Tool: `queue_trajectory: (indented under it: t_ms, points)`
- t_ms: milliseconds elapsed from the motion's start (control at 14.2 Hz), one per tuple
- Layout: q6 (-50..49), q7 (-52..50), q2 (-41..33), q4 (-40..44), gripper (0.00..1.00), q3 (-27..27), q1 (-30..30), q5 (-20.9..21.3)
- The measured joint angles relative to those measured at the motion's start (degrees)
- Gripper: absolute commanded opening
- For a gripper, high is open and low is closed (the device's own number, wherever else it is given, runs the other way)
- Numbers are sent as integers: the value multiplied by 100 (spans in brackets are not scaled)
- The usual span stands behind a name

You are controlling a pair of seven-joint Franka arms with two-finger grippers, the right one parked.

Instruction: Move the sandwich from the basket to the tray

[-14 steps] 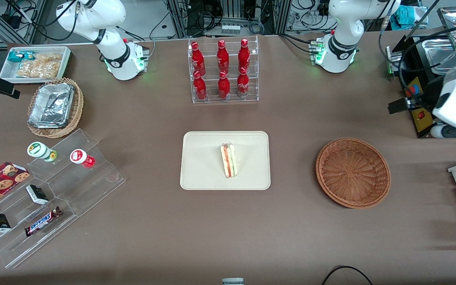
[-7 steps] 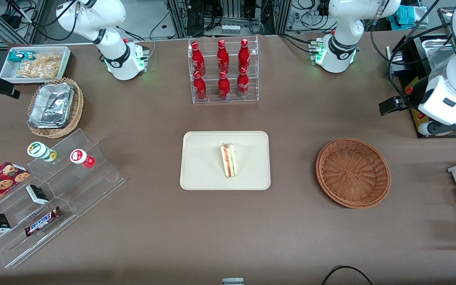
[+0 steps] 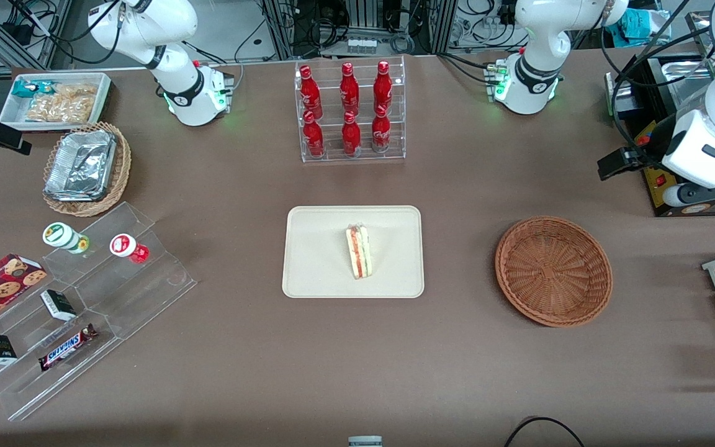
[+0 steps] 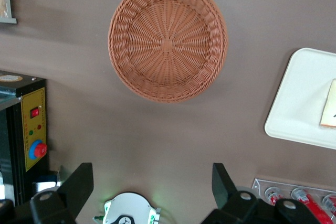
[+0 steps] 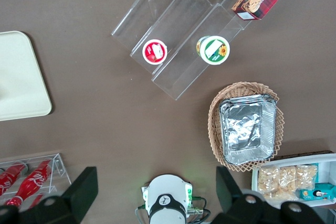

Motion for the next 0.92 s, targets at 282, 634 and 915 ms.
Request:
queue_trajectory:
  t_ms: [282, 634, 915]
  points:
    - [17, 56, 267, 314, 100, 11, 5, 1]
    - [17, 227, 308, 384, 100, 11, 6, 1]
    - [16, 228, 313, 386, 100, 11, 6, 1]
